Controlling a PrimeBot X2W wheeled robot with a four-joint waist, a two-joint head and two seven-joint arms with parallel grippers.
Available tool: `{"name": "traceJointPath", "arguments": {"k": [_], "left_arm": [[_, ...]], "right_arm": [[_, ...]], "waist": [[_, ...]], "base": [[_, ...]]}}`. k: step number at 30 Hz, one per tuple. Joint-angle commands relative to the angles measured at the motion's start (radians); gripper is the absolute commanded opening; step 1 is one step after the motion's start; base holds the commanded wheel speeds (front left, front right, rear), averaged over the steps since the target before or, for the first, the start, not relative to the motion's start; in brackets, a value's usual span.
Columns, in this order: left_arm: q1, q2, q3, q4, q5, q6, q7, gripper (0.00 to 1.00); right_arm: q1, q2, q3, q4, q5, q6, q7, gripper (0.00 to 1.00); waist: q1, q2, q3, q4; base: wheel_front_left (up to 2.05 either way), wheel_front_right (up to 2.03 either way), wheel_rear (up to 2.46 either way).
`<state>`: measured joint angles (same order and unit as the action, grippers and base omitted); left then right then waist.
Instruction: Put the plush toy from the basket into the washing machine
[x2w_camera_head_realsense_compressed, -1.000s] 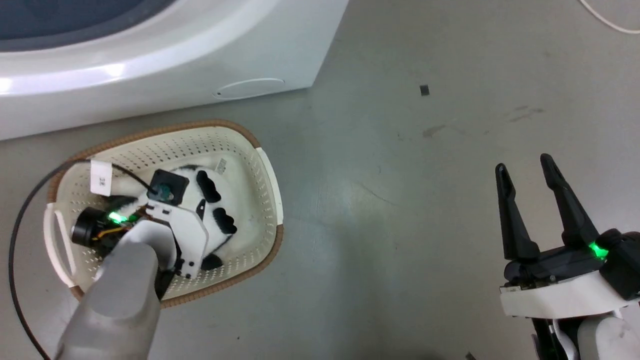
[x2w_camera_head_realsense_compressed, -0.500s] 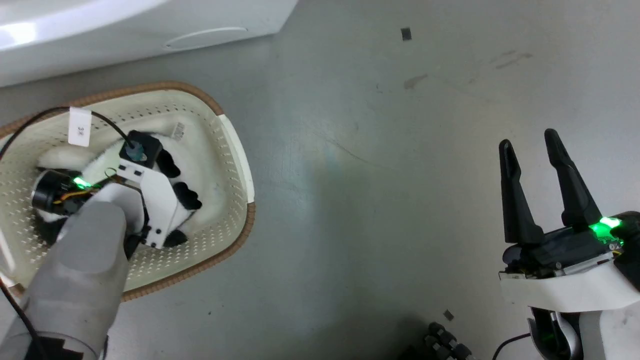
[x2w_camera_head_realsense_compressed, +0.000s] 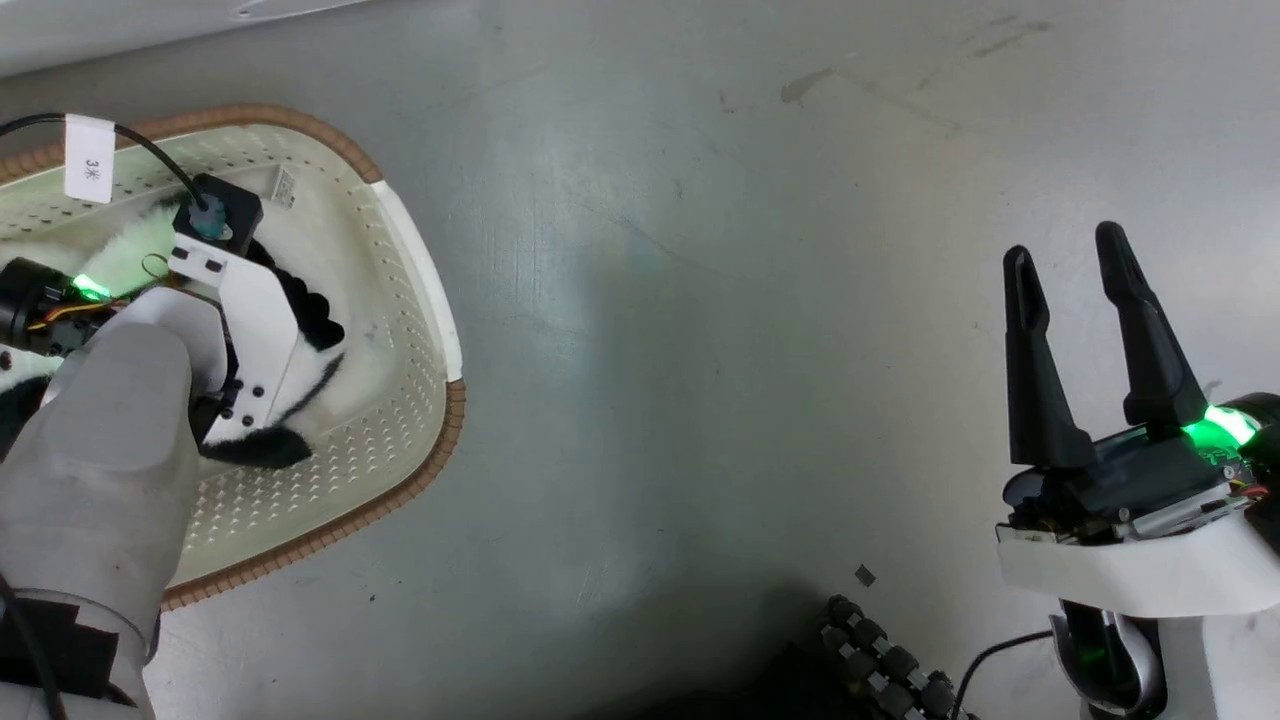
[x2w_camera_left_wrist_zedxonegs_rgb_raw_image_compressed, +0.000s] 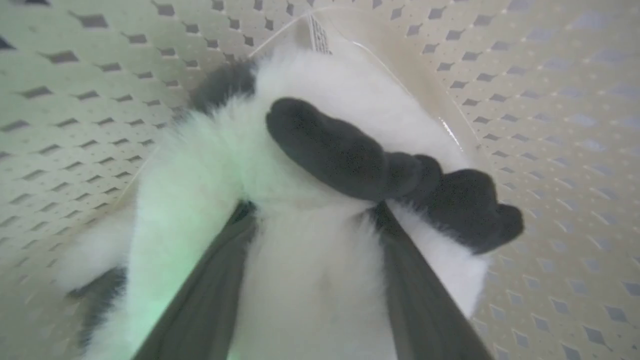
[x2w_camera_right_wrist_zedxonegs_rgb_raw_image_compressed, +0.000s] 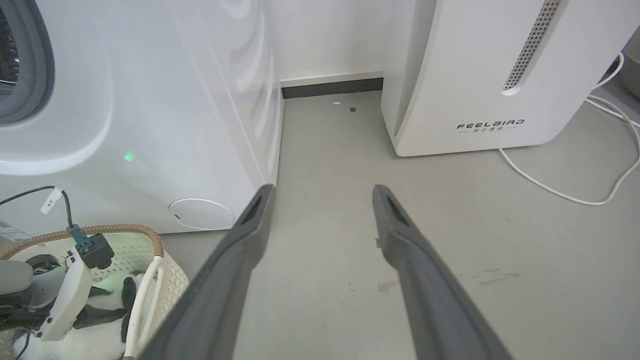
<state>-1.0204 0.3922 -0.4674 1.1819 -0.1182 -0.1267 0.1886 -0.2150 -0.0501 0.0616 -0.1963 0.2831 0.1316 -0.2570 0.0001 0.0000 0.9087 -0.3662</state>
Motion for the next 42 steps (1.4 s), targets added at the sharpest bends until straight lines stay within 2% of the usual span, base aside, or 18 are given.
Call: {"name": "traceJointPath", "arguments": {"k": [1,12,26,29,32,36,42], "left_arm": [[0.032,0.011,-0.007,0.036,-0.008,-0.004,0.018,0.00],[0.073,-0.025,0.000,0.040,-0.058,-0.002,-0.084,0.00],[0.204,-0.123,0.045,0.035,-0.151,0.008,-0.342,0.00],[0.237,-0.142,0.050,0.029,-0.168,0.007,-0.392,0.00],[0.274,-0.159,0.057,0.009,-0.183,0.006,-0.427,0.00],[0.335,-0.173,0.073,-0.047,-0.200,0.014,-0.447,0.00],[0.526,-0.183,0.159,-0.324,-0.226,0.072,-0.450,0.00]], "right_arm": [[-0.017,0.000,0.001,-0.003,0.006,-0.001,-0.005,1.00],[-0.014,0.000,-0.015,0.021,-0.021,-0.001,-0.005,1.00],[0.045,0.000,-0.067,0.068,-0.118,-0.001,-0.005,1.00],[0.065,0.000,-0.114,0.090,-0.099,-0.001,-0.005,1.00],[0.086,0.000,-0.120,0.099,-0.109,-0.001,-0.005,1.00],[0.115,0.000,-0.118,0.101,-0.127,-0.001,-0.005,1.00],[0.155,0.000,-0.131,0.103,-0.147,-0.001,-0.005,1.00]], "waist": [[-0.0001,0.0000,-0.003,0.001],[-0.0001,0.0000,-0.086,0.032],[-0.0001,0.0000,-0.356,0.121],[-0.0001,0.0000,-0.415,0.143],[-0.0001,0.0000,-0.470,0.163],[-0.0001,0.0000,-0.528,0.184],[-0.0001,0.0000,-0.619,0.210]], "base": [[0.00,0.00,0.00],[0.00,0.00,0.00],[0.00,0.00,0.00],[0.00,0.00,0.00],[0.00,0.00,0.00],[0.00,0.00,0.00],[0.00,0.00,0.00]]}}
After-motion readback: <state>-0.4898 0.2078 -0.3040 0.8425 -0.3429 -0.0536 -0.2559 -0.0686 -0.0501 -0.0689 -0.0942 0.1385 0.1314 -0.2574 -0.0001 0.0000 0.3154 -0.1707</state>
